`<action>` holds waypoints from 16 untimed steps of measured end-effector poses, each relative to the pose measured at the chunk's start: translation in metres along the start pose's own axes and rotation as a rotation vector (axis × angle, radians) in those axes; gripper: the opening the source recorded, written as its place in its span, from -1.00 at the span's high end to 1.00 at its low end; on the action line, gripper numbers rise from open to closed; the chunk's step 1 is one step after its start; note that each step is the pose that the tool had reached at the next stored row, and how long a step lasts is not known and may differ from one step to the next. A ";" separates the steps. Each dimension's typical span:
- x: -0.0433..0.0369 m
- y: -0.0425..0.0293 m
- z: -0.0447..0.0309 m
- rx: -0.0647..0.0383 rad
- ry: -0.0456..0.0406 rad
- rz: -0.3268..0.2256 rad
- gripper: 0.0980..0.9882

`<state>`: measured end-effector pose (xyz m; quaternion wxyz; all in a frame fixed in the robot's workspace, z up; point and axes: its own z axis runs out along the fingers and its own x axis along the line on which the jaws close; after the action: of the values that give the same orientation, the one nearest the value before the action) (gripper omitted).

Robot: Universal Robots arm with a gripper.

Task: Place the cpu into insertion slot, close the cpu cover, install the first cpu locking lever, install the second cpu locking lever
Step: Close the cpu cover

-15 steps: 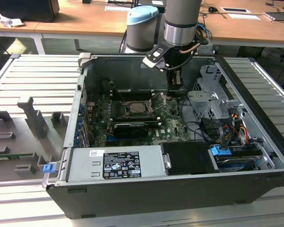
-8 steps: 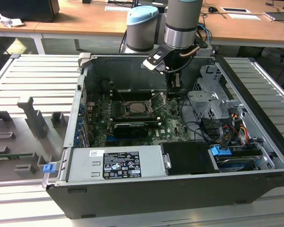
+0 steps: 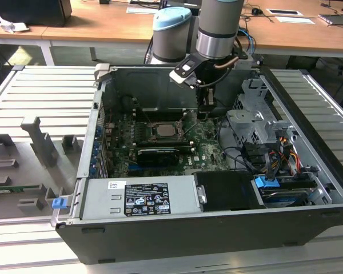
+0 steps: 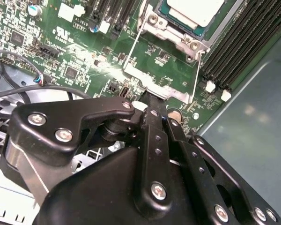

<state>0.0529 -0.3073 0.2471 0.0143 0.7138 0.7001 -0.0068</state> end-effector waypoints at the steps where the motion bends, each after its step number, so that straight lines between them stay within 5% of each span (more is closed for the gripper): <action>1: 0.0000 -0.0001 0.0000 0.000 0.0001 0.000 0.98; 8: -0.0002 -0.0099 -0.0001 0.000 0.0000 0.000 0.98; 16: -0.0006 -0.0302 -0.0001 0.000 0.0002 0.000 0.98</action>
<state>0.0226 -0.3073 0.2469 0.0143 0.7139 0.7001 -0.0068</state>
